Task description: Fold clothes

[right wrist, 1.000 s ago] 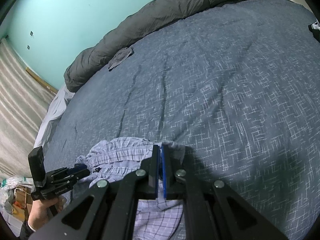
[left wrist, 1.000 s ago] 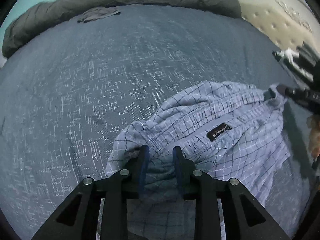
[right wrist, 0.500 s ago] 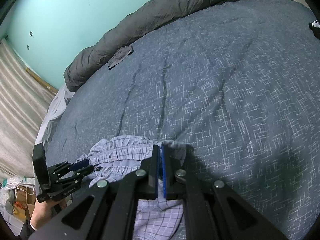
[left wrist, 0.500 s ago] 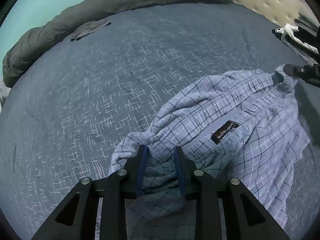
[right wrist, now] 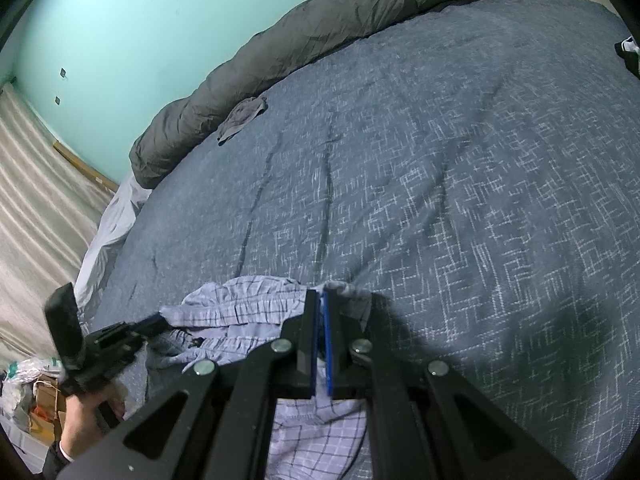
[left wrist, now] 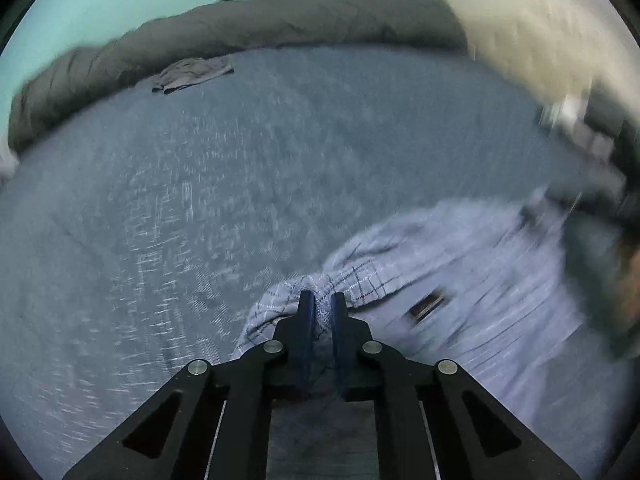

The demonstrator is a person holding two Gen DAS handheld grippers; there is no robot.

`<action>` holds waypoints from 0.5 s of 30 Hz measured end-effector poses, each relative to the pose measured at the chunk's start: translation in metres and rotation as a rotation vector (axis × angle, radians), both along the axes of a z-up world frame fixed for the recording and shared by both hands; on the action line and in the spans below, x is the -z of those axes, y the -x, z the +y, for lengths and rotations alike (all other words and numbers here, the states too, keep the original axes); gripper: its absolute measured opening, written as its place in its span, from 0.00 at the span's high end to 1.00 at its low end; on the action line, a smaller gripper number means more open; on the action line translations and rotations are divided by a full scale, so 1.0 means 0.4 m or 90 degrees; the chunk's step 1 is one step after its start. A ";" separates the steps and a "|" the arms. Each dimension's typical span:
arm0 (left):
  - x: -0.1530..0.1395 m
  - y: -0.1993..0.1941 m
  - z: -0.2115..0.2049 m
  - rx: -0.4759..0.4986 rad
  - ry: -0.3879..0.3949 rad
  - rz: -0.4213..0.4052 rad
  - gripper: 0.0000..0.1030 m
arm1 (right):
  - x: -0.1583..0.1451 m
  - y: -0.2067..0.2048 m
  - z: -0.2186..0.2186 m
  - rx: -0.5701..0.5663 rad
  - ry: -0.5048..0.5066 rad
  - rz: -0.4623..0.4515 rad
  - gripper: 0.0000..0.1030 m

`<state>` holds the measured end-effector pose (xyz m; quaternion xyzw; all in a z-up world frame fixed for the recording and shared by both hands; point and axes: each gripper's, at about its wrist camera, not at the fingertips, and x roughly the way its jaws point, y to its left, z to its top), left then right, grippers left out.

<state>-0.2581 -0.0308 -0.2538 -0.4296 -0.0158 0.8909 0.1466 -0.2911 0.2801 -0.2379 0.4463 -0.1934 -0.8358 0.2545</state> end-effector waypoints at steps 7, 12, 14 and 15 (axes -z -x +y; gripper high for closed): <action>-0.038 0.009 -0.102 -0.048 -0.238 0.003 0.91 | -0.018 -0.004 0.005 -0.004 0.020 0.025 0.98; 0.035 0.030 -0.183 -0.130 -0.355 -0.047 0.90 | -0.014 -0.004 0.012 0.000 0.019 0.027 0.98; 0.060 0.028 -0.205 -0.156 -0.391 -0.061 0.90 | -0.014 -0.003 0.017 0.007 0.022 0.028 0.98; 0.065 0.026 -0.213 -0.165 -0.397 -0.062 0.90 | -0.015 -0.003 0.017 0.010 0.023 0.029 0.98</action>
